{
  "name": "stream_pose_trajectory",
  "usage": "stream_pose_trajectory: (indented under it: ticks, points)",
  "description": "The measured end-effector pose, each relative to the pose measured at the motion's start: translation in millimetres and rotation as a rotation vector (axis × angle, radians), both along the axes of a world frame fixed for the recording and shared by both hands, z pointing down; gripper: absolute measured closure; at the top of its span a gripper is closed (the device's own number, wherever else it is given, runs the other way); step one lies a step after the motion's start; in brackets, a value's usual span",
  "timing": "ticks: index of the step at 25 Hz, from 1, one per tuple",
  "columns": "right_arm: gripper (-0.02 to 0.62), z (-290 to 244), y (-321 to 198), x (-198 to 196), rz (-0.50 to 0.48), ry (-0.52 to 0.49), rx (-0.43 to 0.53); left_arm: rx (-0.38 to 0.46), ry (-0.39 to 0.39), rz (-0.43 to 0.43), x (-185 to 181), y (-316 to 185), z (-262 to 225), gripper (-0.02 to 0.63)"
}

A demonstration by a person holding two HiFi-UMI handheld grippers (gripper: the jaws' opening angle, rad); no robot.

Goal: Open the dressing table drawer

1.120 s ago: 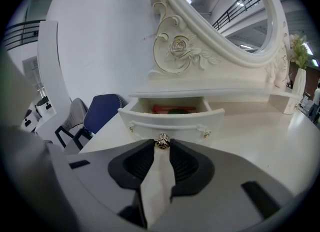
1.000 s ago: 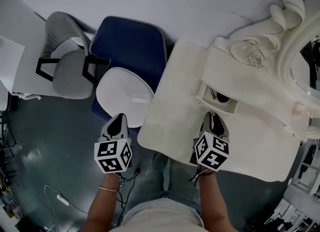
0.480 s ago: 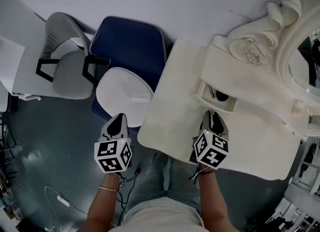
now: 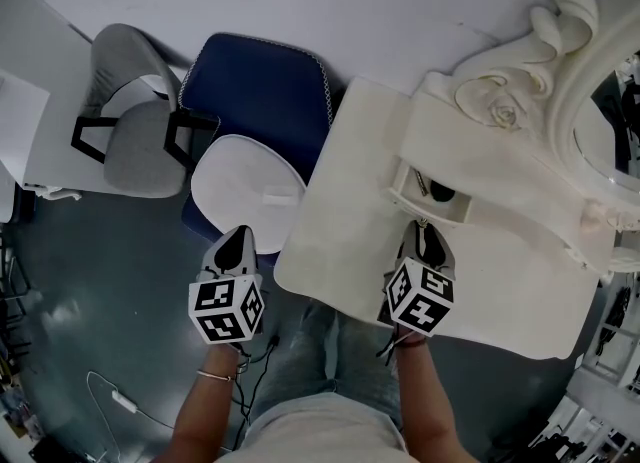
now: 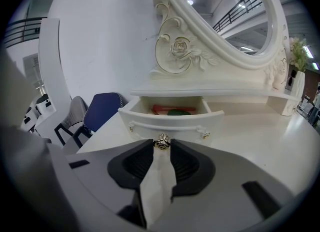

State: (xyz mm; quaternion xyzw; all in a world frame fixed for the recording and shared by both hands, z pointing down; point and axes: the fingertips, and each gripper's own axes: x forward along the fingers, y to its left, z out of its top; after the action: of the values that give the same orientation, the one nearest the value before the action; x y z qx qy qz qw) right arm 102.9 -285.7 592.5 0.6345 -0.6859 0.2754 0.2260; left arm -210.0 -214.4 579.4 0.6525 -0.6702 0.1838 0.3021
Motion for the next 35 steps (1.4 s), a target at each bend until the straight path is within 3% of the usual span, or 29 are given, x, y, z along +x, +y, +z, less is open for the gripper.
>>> stream_pose_trajectory:
  ticks: [10,17,26,35]
  points:
    - [0.483,-29.4,2.9,2.5,-0.031,0.014,0.060,0.036,0.032,0.002,14.3,-9.3,-13.9,0.586]
    - [0.483,-77.4,5.1,23.7,-0.003,-0.010,0.134,0.108,0.069,0.030,37.8,-32.6,-43.6,0.586]
    - [0.482,-166.3,3.9,86.0,0.073,0.026,0.308,0.249,0.102,0.129,88.6,-83.9,-103.1,0.586]
    - [0.539,-243.2,18.4,164.5,0.240,0.041,0.510,0.431,0.035,0.285,145.9,-121.1,-191.1,0.586]
